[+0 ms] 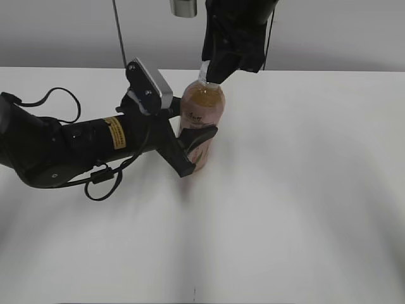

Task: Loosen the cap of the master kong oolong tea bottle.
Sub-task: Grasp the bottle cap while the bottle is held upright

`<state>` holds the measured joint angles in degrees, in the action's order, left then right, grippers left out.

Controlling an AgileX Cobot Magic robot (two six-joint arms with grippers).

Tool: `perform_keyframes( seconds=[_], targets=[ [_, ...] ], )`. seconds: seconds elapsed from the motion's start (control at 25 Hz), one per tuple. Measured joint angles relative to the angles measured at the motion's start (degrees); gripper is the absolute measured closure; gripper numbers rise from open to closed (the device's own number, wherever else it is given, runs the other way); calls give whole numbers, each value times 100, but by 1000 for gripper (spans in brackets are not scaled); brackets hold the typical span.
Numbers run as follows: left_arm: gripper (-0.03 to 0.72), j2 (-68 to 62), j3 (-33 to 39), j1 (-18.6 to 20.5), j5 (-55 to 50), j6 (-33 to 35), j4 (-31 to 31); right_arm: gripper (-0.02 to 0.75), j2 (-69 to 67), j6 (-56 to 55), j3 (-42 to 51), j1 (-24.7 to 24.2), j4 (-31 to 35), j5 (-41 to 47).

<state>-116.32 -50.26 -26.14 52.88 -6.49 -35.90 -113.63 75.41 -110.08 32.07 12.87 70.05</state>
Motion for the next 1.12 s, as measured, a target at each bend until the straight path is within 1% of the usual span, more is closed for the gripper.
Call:
perform_keyframes(
  seconds=[0.24,0.36,0.48,0.52,0.6,0.72,0.8,0.84,0.96,1.12],
  targets=[
    [290,0,0,0,-6,-17,14,295,0,-361,0,-6,191,0],
    [290,0,0,0,-6,-17,14,253,0,-785,0,-6,218,0],
    [290,0,0,0,-6,-17,14,230,36,-1443,0,-6,329,0],
    [290,0,0,0,-6,-17,14,224,67,-1918,0,-6,383,-24],
    [290,0,0,0,-6,-17,14,212,180,-3280,0,-6,404,-141],
    [290,0,0,0,-6,-17,14,207,289,-6450,-43,-6,38,-115],
    [290,0,0,0,-6,-17,14,204,296,-7869,-62,-13,-130,-91],
    [290,0,0,0,-6,-17,14,204,296,-8381,-62,-19,-149,-79],
    [290,0,0,0,-6,-17,14,204,214,-9130,-72,-19,-54,-51],
    [290,0,0,0,-6,-17,14,204,22,-9550,-72,-19,47,-33]
  ],
)
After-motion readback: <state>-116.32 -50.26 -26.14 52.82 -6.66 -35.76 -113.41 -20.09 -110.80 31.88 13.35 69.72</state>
